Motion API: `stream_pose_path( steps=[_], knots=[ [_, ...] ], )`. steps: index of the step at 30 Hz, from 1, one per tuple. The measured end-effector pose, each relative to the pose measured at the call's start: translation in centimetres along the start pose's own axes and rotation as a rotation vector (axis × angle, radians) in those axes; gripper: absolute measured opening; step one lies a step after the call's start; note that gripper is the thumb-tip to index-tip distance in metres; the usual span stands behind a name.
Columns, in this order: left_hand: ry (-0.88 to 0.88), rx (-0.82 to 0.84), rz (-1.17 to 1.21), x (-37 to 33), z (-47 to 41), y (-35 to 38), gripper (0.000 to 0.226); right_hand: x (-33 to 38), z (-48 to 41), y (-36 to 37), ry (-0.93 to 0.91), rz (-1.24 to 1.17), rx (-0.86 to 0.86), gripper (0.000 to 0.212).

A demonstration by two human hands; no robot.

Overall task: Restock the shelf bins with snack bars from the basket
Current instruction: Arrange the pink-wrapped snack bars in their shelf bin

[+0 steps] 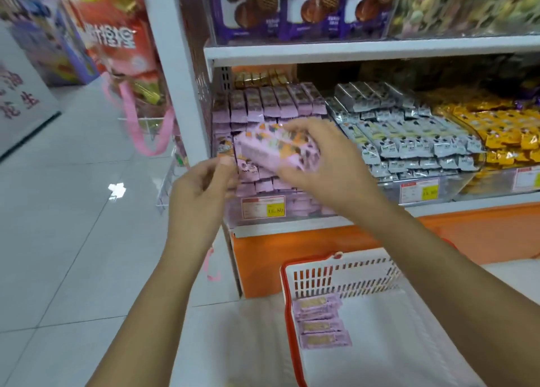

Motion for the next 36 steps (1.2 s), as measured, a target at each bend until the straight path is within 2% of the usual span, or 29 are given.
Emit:
stream_pose_path(
  steps=[2, 4, 8, 12, 16, 21, 24, 28, 32, 36],
  knots=[
    [0.138, -0.112, -0.203, -0.2, -0.5, -1.4, 0.02, -0.4, -2.9, 1.3, 0.08, 0.018, -0.029, 0.05],
    [0.196, -0.123, -0.323, 0.0, -0.8, -1.7, 0.03, -0.7, -5.2, 3.2, 0.145, 0.061, -0.036, 0.049],
    [0.238, -0.058, -0.397, 0.1, -1.1, -0.8, 0.046, 0.0, -7.0, 7.2, 0.253, 0.246, -0.008, 0.047],
    [0.333, 0.07, -0.462, 0.1, -1.4, -0.2, 0.059, 1.2, -6.4, 9.3, 0.266, 0.356, 0.031, 0.047],
    [0.294, 0.048, -0.466, 1.1, -2.6, -0.8, 0.063, 1.4, -6.1, 9.6, 0.258, 0.143, 0.111, 0.049],
    [0.316, -0.107, -0.445, 0.2, -2.7, -1.1, 0.041, 1.6, -5.2, 7.8, 0.233, -0.086, 0.266, 0.054],
    [0.247, -0.149, -0.392, 0.0, -3.0, -1.6, 0.033, 1.7, -4.3, 7.1, 0.192, -0.092, 0.335, 0.068],
    [0.222, -0.103, -0.349, -0.2, -2.4, -1.2, 0.032, 1.6, -4.5, 7.1, 0.14, -0.017, 0.262, 0.069],
    [0.263, -0.172, -0.426, -0.3, -2.0, -1.8, 0.01, 1.3, -4.2, 7.3, 0.105, 0.0, 0.23, 0.067],
    [0.289, -0.173, -0.447, -0.3, -2.4, -1.5, 0.006, 0.9, -3.6, 7.4, 0.053, 0.004, 0.193, 0.062]
  ],
)
Point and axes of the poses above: each hand's wrist, its own z-axis away from the middle knuckle, its own y-axis out of the palm, x = y × z, the point moved 6 cm from there along -z, towards the middle knuckle, and after that the axes turned 7 degrees about -y, right-handed, at the moved point
